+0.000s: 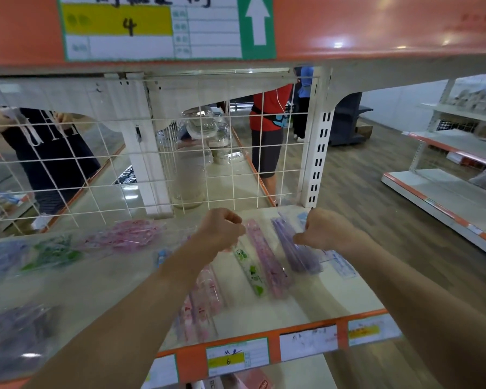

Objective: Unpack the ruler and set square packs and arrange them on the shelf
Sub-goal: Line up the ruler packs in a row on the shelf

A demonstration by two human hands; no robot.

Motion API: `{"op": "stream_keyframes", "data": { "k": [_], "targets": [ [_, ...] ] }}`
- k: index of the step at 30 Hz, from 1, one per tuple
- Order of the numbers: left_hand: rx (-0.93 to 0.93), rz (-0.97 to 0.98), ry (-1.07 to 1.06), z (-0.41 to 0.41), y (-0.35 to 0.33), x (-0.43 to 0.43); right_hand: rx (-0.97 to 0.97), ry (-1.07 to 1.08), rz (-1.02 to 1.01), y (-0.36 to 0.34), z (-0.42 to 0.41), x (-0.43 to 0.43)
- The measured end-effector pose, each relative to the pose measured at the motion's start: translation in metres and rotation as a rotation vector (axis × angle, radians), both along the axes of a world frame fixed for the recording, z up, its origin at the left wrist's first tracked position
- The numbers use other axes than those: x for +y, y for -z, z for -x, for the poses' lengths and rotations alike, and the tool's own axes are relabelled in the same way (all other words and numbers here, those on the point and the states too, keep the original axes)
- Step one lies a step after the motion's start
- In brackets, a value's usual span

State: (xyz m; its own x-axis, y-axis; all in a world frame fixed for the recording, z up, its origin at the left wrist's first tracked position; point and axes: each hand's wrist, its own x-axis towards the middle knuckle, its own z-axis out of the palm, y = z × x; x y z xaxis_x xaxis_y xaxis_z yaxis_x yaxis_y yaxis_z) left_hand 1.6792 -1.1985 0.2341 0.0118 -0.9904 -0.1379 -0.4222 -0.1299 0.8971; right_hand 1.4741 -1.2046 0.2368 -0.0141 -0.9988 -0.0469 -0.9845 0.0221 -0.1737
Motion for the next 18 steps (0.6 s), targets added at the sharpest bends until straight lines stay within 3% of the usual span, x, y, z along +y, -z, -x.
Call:
{"op": "stream_keyframes", "data": {
  "k": [9,14,18],
  "targets": [
    [0.026,0.006,-0.123,-0.062,-0.010,0.009,0.089,-0.024,0.033,0.010,-0.014,-0.002],
    [0.041,-0.065,-0.179,-0.087,-0.006,0.022,-0.121,-0.249,-0.038,-0.010,-0.074,0.021],
    [0.013,-0.061,-0.202,-0.100,-0.003,0.033,-0.062,-0.421,-0.128,-0.004,-0.131,0.043]
  ]
}}
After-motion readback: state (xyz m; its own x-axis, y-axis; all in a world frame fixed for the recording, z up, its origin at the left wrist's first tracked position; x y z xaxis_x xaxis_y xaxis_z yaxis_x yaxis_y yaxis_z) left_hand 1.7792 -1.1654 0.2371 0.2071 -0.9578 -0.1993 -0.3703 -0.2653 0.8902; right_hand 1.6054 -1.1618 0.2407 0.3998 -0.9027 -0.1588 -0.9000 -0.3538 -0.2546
